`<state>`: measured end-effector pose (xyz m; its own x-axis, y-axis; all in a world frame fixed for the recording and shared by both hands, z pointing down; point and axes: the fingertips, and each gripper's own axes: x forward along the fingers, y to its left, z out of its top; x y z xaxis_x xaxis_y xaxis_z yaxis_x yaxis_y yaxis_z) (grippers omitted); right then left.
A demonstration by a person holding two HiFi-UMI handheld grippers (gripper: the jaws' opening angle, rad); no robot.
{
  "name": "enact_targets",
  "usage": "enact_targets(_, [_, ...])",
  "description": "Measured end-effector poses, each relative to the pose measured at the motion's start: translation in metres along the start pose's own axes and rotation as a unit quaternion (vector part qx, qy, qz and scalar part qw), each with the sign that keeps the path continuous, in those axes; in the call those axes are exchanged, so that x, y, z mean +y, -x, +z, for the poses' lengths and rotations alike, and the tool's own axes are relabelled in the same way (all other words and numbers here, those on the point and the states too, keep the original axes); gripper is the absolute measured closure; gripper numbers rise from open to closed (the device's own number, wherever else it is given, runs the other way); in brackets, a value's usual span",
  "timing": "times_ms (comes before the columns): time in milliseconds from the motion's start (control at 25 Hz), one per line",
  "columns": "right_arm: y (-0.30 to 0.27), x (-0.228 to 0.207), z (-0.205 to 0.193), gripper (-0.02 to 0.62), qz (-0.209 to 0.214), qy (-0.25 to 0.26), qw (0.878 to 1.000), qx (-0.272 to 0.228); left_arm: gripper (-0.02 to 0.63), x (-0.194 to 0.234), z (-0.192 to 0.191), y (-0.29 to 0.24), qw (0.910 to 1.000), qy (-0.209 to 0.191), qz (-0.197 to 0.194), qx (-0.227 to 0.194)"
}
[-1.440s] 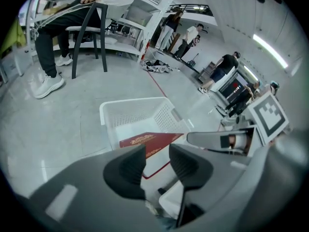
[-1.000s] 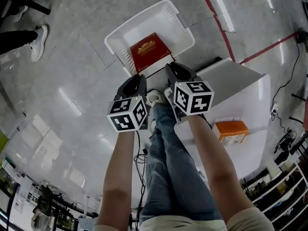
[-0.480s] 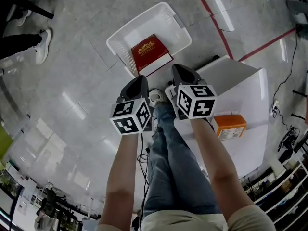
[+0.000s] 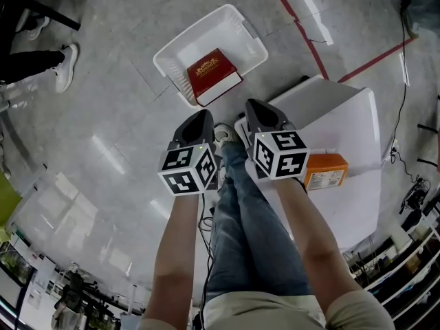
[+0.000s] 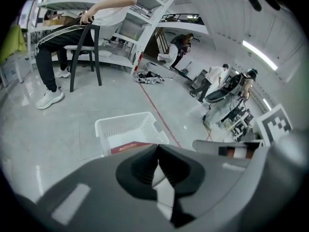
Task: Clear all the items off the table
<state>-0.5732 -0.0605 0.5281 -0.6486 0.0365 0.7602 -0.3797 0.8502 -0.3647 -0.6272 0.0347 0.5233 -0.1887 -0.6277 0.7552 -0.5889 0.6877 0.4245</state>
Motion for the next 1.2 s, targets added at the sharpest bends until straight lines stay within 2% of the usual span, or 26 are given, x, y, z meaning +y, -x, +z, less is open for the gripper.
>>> enact_targets(480, [0.048,0.018,0.0,0.597,0.018,-0.011,0.999,-0.034,0.597,-0.029,-0.012,0.031,0.9999,-0.008,-0.005,-0.009])
enact_targets(840, [0.071,0.02,-0.004,0.597,0.008,-0.012,0.999,-0.051,0.597,-0.046,-0.017,0.048,0.9995,-0.023,-0.02,-0.011])
enact_targets(1200, [0.101,0.01,-0.012,0.597,-0.019,-0.024,0.997,-0.075,0.597,-0.079,-0.022,0.055,0.9961,-0.071,-0.053,-0.001])
